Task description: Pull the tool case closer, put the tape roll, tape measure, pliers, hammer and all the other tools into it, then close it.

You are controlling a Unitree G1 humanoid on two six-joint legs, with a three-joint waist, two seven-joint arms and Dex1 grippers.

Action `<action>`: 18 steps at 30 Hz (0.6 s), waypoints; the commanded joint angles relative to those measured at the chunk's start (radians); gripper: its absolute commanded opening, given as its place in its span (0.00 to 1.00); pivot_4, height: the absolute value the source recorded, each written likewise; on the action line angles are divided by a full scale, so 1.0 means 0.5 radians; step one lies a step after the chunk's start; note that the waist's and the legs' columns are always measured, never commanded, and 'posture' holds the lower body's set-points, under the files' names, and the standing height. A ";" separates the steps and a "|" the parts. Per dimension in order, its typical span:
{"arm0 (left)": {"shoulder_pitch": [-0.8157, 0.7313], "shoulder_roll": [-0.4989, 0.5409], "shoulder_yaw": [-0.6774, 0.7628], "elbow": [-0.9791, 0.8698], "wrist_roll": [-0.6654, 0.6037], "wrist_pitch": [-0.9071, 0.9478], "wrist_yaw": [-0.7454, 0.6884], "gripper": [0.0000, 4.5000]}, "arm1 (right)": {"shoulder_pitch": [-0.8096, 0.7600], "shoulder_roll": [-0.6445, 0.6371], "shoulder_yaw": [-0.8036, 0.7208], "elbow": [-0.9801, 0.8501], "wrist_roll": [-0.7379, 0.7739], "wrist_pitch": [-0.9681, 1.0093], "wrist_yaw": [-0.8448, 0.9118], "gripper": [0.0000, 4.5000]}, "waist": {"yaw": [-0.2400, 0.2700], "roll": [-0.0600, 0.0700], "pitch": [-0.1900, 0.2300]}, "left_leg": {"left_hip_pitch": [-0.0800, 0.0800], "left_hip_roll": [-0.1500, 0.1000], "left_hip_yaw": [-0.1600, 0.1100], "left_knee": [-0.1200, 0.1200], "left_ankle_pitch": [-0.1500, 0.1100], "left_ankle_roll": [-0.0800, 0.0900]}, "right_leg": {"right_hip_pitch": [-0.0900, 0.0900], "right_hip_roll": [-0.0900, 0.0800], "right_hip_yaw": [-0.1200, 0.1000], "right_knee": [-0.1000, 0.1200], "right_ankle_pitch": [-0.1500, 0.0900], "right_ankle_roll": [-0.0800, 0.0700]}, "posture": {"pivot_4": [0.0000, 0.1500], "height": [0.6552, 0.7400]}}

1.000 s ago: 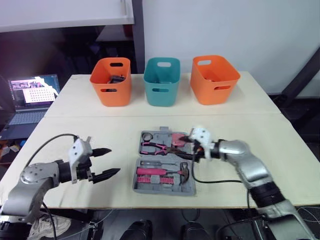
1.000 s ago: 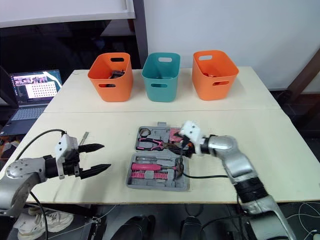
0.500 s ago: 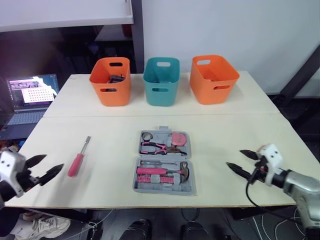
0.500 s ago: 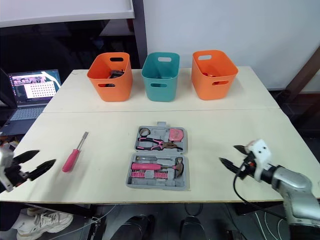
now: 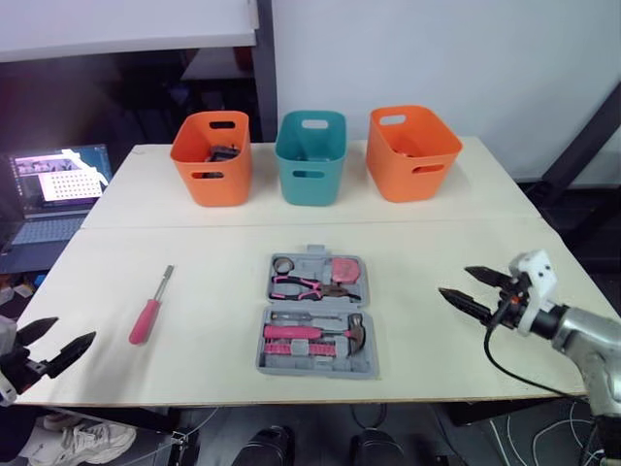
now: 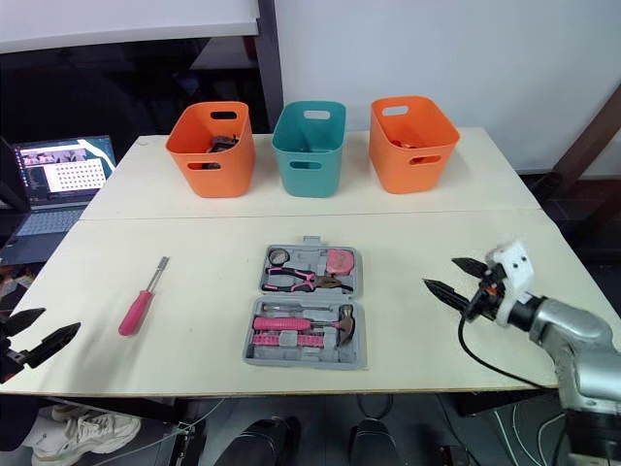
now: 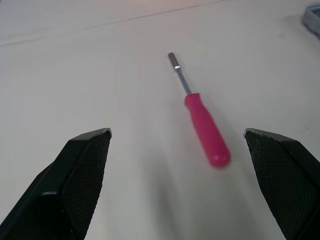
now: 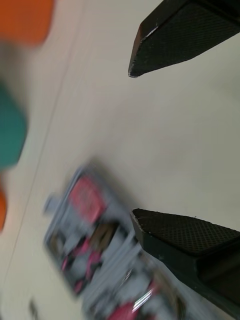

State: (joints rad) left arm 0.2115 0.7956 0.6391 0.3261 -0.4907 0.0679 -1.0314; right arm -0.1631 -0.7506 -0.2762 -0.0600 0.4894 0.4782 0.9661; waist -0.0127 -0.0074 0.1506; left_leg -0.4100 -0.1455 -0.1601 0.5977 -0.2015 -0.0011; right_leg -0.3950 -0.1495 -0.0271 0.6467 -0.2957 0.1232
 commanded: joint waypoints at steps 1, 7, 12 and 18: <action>0.068 -0.040 0.049 -0.293 -0.066 0.111 0.105 1.00 | -0.217 -0.098 0.223 -0.310 0.162 0.284 0.128 0.99 | 0.001 0.001 0.002 | 0.000 0.001 0.000 0.000 0.000 0.000 | 0.000 0.000 0.000 0.000 0.000 0.000 | 1.00 1.00; 0.273 -0.272 0.044 -0.736 -0.028 0.288 0.459 1.00 | -0.865 -0.187 0.631 -0.505 0.331 0.702 0.365 0.99 | 0.002 -0.008 0.015 | -0.004 0.001 0.004 -0.001 0.000 0.001 | -0.005 -0.001 0.001 -0.003 0.000 0.000 | 1.00 1.00; 0.444 -0.499 0.060 -1.144 -0.013 0.349 0.737 1.00 | -1.229 -0.147 0.897 -0.381 0.236 0.735 0.506 0.99 | 0.017 -0.018 0.019 | -0.006 0.001 0.005 -0.001 -0.004 0.005 | -0.007 -0.001 0.000 -0.017 0.001 0.000 | 1.00 1.00; 0.379 -0.507 0.065 -1.302 -0.104 0.713 1.010 1.00 | -1.302 -0.098 1.041 -0.343 0.109 0.651 0.534 0.99 | 0.057 -0.017 0.019 | -0.008 0.000 0.004 0.000 -0.005 0.005 | -0.006 0.000 -0.004 -0.024 0.005 0.007 | 1.00 1.00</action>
State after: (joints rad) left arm 0.4173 0.5150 0.6455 -0.2965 -0.5277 0.3670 -0.5692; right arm -0.7923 -0.8015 0.2568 -0.2190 0.5561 0.8216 1.2255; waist 0.0159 -0.0158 0.1603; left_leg -0.4139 -0.1453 -0.1580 0.5977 -0.2040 0.0018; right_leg -0.3978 -0.1493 -0.0292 0.6349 -0.2930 0.1267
